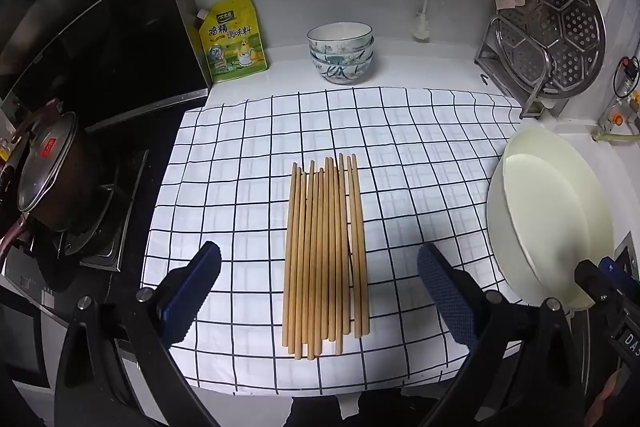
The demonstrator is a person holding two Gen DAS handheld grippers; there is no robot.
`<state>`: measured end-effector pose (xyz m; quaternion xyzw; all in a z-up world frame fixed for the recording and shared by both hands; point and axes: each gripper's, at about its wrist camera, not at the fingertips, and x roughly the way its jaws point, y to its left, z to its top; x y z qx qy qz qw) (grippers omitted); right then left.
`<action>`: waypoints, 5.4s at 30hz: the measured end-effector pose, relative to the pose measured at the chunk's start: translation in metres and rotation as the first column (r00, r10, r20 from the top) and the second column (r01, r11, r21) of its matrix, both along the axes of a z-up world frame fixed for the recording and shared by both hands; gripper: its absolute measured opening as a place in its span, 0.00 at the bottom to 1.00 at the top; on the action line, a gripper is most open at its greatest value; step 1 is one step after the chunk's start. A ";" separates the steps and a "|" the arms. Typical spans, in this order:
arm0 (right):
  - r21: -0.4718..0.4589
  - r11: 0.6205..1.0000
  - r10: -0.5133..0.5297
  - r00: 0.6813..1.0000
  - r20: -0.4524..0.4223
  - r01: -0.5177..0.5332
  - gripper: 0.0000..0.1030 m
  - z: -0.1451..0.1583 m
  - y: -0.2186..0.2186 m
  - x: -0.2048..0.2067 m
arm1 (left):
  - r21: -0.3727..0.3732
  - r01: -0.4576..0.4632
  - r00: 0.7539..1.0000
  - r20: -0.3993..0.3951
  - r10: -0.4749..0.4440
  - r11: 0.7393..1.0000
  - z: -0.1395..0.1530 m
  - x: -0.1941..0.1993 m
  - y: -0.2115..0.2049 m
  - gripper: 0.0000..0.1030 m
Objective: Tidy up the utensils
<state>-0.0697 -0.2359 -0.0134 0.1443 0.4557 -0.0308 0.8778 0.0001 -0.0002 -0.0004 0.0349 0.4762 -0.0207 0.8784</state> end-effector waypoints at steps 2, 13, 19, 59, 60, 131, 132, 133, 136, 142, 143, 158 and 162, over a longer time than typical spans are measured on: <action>-0.008 1.000 -0.001 1.000 0.002 0.001 0.72 0.000 0.000 0.001 | 0.003 0.005 1.000 -0.009 -0.005 1.000 -0.001 0.001 -0.001 0.94; -0.005 1.000 0.002 1.000 0.003 -0.002 0.72 -0.001 0.002 0.003 | 0.011 -0.009 1.000 0.013 0.009 1.000 -0.001 0.002 0.002 0.94; -0.007 1.000 0.002 1.000 0.003 -0.002 0.72 -0.001 0.002 0.004 | 0.005 -0.007 1.000 0.019 0.007 1.000 0.000 0.001 0.005 0.94; -0.009 1.000 0.007 1.000 0.010 -0.007 0.72 0.002 0.006 0.000 | 0.009 -0.011 0.999 0.030 0.011 1.000 0.005 -0.003 0.006 0.94; -0.009 1.000 0.006 1.000 0.010 -0.006 0.72 0.003 0.006 0.000 | 0.008 -0.011 1.000 0.029 0.011 1.000 0.005 -0.003 0.006 0.94; -0.081 0.972 0.208 0.971 -0.119 -0.218 0.71 -0.114 0.145 0.092 | 0.006 0.026 0.998 -0.055 -0.025 1.000 -0.115 0.058 0.103 0.94; -0.084 0.973 0.205 0.971 -0.122 -0.216 0.72 -0.116 0.145 0.093 | 0.001 0.029 0.998 -0.058 -0.029 1.000 -0.118 0.059 0.103 0.94; -0.088 0.974 0.199 0.972 -0.127 -0.211 0.71 -0.120 0.145 0.096 | -0.004 0.030 0.998 -0.060 -0.030 1.000 -0.121 0.059 0.103 0.94; -0.100 0.974 0.189 0.972 -0.138 -0.203 0.71 -0.128 0.144 0.100 | -0.020 0.032 0.997 -0.068 -0.034 0.999 -0.127 0.062 0.104 0.94; -0.133 0.970 0.184 0.972 -0.146 -0.204 0.71 -0.136 0.150 0.108 | -0.034 0.031 0.996 -0.080 -0.033 0.999 -0.136 0.066 0.104 0.94; -0.141 0.969 0.183 0.972 -0.149 -0.204 0.71 -0.137 0.151 0.109 | -0.034 0.031 0.996 -0.082 -0.034 0.999 -0.138 0.066 0.104 0.94; -0.179 0.963 0.171 0.971 -0.167 -0.200 0.71 -0.139 0.145 0.110 | -0.043 0.042 0.994 -0.103 -0.046 0.998 -0.147 0.066 0.100 0.94; -0.180 0.967 0.154 0.974 -0.164 -0.183 0.71 -0.138 0.137 0.108 | -0.031 0.049 0.993 -0.110 -0.052 0.998 -0.150 0.066 0.096 0.94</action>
